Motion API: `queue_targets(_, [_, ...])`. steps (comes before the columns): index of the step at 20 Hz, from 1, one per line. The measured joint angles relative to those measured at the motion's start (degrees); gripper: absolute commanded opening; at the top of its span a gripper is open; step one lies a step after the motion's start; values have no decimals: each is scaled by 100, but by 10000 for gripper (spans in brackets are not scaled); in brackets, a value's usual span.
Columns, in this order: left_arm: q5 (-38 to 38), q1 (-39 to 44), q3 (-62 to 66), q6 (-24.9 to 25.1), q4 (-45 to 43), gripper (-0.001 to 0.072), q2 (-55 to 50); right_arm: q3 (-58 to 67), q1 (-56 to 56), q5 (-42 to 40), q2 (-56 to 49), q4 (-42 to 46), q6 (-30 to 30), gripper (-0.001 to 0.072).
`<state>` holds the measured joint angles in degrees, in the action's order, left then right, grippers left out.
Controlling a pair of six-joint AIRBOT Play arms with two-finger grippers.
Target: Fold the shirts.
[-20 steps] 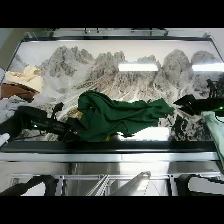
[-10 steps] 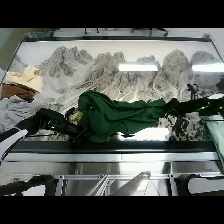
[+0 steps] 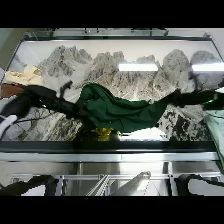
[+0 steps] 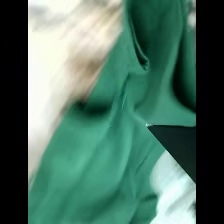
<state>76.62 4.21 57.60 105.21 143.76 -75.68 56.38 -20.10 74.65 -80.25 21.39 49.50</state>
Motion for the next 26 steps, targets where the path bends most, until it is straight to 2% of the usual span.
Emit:
queue_targets(2, [343,-186,809,-170,11,24,634,376,-505,409,748,-1014,-227,30])
queue_targets(5, [568,-588,2225,-385,46,25,1469,1117,-1403,605,1899,-2153,-415,29])
queue_targets(8, [588,-1113,3602,-479,57,26,2098,1779,-2098,629,2778,-2649,-463,30])
queue_targets(11, [623,-1803,4673,-538,68,27,2505,2326,-2262,535,3213,-2905,-457,30])
queue_targets(14, [817,-2138,4975,-562,70,27,2352,2511,-1845,144,3154,-2846,-459,31])
queue_targets(16, [927,-2105,4795,-555,39,28,2026,2566,-1143,-306,2852,-2524,-527,30])
queue_targets(20, [911,-1882,3823,-105,-35,30,973,2603,651,-1672,1589,-1388,-590,30])
queue_targets(22, [647,-1834,3296,179,-33,36,203,2610,1296,-2426,647,-927,-608,31])
queue_targets(23, [490,-1840,3104,306,-33,196,-188,2618,1486,-2691,188,-807,-608,39])
queue_targets(24, [299,-1873,2979,417,-26,446,-584,2640,1615,-2868,-273,-728,-588,214])
queue_targets(25, [120,-1928,2929,509,9,720,-1025,2684,1685,-2975,-750,-669,-501,428])
queue_targets(26, [-11,-1993,2946,564,9,718,-1423,2743,1690,-2975,-1143,-627,-385,437])
